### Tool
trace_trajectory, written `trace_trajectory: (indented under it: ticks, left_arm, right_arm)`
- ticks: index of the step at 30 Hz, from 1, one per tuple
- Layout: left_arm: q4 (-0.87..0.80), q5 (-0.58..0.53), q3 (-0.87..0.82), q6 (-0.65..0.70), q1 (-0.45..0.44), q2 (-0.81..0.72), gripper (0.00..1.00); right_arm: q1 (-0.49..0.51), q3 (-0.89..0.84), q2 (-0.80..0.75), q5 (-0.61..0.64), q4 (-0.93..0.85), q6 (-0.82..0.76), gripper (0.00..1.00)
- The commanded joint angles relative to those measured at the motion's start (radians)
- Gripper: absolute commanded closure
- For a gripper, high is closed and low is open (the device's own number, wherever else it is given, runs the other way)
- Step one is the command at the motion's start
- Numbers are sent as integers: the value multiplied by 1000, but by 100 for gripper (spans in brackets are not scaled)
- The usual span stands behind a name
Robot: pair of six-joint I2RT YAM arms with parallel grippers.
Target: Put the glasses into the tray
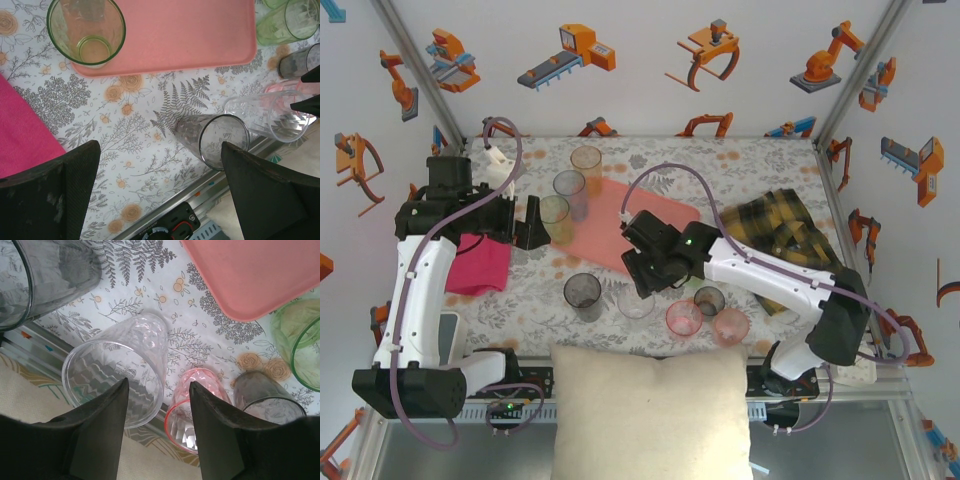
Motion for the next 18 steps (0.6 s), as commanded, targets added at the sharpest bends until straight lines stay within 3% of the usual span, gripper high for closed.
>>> trace_trajectory:
  ticks: [1,9,18]
  left_arm:
    - [14,22,-12,-10,-1,-8,0]
    - [19,20,-22,-10,0,-11,0]
    - [24,18,-32,-11,-1,-18,0]
  right_arm:
    - [14,-14,10,44,10,8,52]
    - [17,-21,32,75,26,13,60]
    - [22,-22,47,88,33,12,62]
